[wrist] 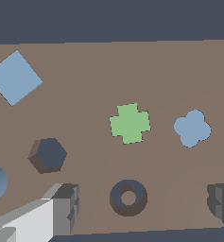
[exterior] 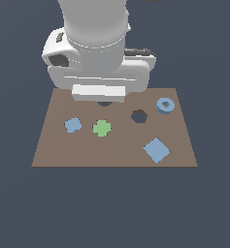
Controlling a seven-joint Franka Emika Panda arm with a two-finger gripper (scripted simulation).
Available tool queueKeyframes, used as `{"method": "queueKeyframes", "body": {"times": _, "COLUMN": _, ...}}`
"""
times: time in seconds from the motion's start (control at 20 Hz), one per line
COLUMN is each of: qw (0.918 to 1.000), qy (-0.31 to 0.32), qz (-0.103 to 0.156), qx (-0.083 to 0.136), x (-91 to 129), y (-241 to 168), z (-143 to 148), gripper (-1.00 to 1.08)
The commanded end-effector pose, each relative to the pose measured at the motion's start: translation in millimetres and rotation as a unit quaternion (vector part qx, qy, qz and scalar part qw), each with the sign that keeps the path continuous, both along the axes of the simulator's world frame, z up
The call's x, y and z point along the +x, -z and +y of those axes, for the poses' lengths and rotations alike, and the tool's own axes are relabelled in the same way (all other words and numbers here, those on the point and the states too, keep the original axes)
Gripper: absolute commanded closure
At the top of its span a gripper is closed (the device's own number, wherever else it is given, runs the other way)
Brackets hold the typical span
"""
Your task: Insert a designated object into the corresponding slot on a board.
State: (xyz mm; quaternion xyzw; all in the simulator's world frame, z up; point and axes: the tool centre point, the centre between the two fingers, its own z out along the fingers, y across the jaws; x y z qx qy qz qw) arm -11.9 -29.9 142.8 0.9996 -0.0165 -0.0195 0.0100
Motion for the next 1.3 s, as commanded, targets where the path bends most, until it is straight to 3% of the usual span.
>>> {"method": "queueKeyframes", "body": {"times": 0.0, "qw": 1.0, "qy": 0.0, "qz": 0.0, "qx": 0.0, "x": 0, "y": 0, "z": 0, "gripper": -0.92}}
{"method": "queueKeyframes", "body": {"times": 0.5, "qw": 1.0, "qy": 0.006, "qz": -0.003, "qx": 0.002, "x": -10, "y": 15, "z": 34, "gripper": -0.92}}
{"method": "queueKeyframes", "body": {"times": 1.25, "qw": 0.9995, "qy": 0.027, "qz": -0.016, "qx": 0.008, "x": -42, "y": 75, "z": 171, "gripper": -0.92}}
